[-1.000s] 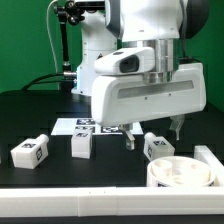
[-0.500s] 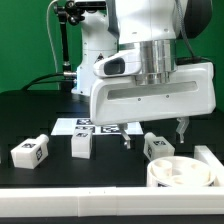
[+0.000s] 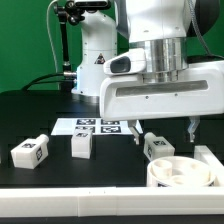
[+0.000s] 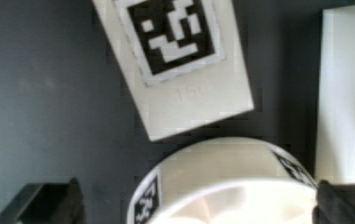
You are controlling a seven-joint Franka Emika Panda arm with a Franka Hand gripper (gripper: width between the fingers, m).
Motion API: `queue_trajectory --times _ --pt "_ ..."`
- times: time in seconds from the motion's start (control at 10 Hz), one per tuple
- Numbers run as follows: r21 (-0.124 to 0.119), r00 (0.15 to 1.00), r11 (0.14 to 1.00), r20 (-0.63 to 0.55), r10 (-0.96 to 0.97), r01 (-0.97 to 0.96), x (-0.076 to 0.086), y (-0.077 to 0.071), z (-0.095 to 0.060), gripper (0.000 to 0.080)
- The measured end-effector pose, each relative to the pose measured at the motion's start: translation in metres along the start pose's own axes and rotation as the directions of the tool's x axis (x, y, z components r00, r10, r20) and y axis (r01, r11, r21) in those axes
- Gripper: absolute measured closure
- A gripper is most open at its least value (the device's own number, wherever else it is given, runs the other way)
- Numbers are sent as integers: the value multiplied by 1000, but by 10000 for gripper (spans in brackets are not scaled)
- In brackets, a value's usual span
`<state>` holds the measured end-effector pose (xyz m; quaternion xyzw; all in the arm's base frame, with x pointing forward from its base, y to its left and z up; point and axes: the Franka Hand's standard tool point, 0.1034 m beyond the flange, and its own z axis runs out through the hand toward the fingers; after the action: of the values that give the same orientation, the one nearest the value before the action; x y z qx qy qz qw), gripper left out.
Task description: Assemble stool
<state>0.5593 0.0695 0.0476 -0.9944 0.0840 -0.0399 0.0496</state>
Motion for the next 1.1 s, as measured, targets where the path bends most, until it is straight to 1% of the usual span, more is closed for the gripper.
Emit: queue_trajectory --times 0.1,0.2,0.3,0.4,0.5,0.6,0.7,0.8,0.9,1.0,1.1 --pt "0 1000 1000 5 -1 1 0 0 0 151" --pt "-8 996 1000 86 -7 8 -7 1 1 151" --pt "-11 986 1000 168 -9 11 -7 2 -1 151" --pt "-16 974 1000 226 -14 18 -6 2 -1 151" --pt "-35 961 998 274 -42 54 -5 4 1 151" --pt "-45 931 997 363 -42 62 -8 4 -2 151" --pt "-47 906 997 420 -41 67 -6 -1 -6 151" --pt "-45 891 996 452 -43 71 -6 -5 -7 151" --pt "-49 841 996 540 -34 72 -13 -1 -6 151" --pt "-50 819 996 573 -30 72 -10 -1 -4 151" --pt "-55 770 996 638 -23 75 -18 0 -5 151"
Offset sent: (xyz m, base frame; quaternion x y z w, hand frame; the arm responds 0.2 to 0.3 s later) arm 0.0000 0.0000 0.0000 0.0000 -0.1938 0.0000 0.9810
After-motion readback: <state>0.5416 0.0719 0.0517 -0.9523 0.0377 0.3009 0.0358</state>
